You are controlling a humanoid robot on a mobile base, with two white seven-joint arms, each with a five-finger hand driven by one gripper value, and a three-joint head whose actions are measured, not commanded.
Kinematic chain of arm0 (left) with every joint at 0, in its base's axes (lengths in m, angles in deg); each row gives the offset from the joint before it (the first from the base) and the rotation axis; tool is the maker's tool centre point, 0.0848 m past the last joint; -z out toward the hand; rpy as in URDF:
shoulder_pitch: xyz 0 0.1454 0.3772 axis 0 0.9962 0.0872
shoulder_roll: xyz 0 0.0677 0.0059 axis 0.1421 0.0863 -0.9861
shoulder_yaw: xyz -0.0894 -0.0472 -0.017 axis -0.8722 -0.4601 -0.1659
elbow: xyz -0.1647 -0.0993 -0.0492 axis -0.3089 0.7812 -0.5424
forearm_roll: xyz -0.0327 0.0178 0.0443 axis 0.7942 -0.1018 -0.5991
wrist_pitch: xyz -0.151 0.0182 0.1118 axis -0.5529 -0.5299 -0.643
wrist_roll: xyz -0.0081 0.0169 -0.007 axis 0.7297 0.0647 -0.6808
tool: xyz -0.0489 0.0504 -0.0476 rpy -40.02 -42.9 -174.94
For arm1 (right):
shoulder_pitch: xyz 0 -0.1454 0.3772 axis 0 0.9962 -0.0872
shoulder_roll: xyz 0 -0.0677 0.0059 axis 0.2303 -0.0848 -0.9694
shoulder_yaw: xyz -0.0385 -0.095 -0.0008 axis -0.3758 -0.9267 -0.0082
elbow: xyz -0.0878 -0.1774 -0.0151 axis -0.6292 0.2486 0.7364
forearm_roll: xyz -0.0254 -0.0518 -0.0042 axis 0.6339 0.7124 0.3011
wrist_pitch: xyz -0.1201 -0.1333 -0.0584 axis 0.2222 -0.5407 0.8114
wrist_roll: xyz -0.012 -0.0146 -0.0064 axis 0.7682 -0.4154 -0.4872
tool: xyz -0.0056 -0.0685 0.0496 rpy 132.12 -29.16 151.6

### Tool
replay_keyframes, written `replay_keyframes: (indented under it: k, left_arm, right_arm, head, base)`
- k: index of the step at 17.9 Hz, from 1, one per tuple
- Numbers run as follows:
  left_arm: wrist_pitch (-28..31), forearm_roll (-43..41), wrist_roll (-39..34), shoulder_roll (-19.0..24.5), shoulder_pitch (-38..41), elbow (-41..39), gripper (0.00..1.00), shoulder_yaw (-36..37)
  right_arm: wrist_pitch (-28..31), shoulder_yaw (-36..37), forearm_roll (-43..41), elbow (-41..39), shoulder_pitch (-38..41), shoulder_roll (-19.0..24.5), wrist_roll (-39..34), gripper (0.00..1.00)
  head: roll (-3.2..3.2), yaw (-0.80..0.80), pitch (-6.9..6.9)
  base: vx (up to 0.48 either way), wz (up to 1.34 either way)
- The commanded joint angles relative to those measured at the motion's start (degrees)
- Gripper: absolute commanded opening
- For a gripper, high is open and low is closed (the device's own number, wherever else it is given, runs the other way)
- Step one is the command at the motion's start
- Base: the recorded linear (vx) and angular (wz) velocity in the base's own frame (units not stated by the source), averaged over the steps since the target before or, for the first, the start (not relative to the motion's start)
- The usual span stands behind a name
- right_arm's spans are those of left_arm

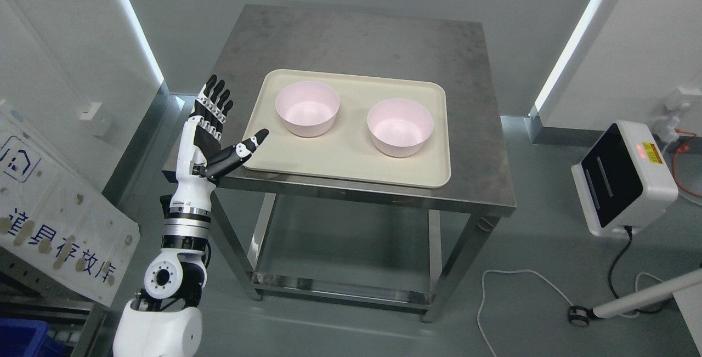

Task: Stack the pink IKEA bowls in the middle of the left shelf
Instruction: 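Reach the left hand toward the pink bowl farther from the tray's far edge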

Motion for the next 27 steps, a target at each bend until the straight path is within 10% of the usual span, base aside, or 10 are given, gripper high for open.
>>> replay_keyframes:
  k: [1,12,15,18,27]
  left_arm:
    - [-0.16,-0.07,-0.05,1.00,-0.03,0.15,1.00,3.01]
    - [0.10,0.02,-0.05,1.14,-3.88,0.51,1.00,-5.66]
    - [0.55,0.02,0.47,6.75,-7.14,0.42,1.00,-7.00]
    - [7.46,-0.07,18.42,20.70,-10.37,0.15,1.00,2.03]
    - [19.40,-19.29,32.09,21.37,-20.82,4.00,0.97,12.77]
  right_arm:
    - [-0.04,0.62,0.00,-1.93,0.11,-1.00,-0.04,1.00]
    - [-0.04,0.62,0.00,-1.93,0.11,-1.00,-0.04,1.00]
    - [0.04,0.62,0.00,-1.93,0.11,-1.00,-0.04,1.00]
    - [-0.04,0.62,0.00,-1.93,0.11,-1.00,-0.04,1.00]
    - [-0.04,0.62,0.00,-1.93,0.11,-1.00,-0.04,1.00]
  head:
    - [0.00,0.00,0.00]
    - [0.00,0.00,0.00]
    - [0.00,0.00,0.00]
    - [0.00,0.00,0.00]
    - [0.00,0.00,0.00]
  base:
    - [0.219,0.20]
    - [0.201,-0.03]
    - [-0.012,0.00]
    - [-0.018,0.00]
    - [0.000,0.00]
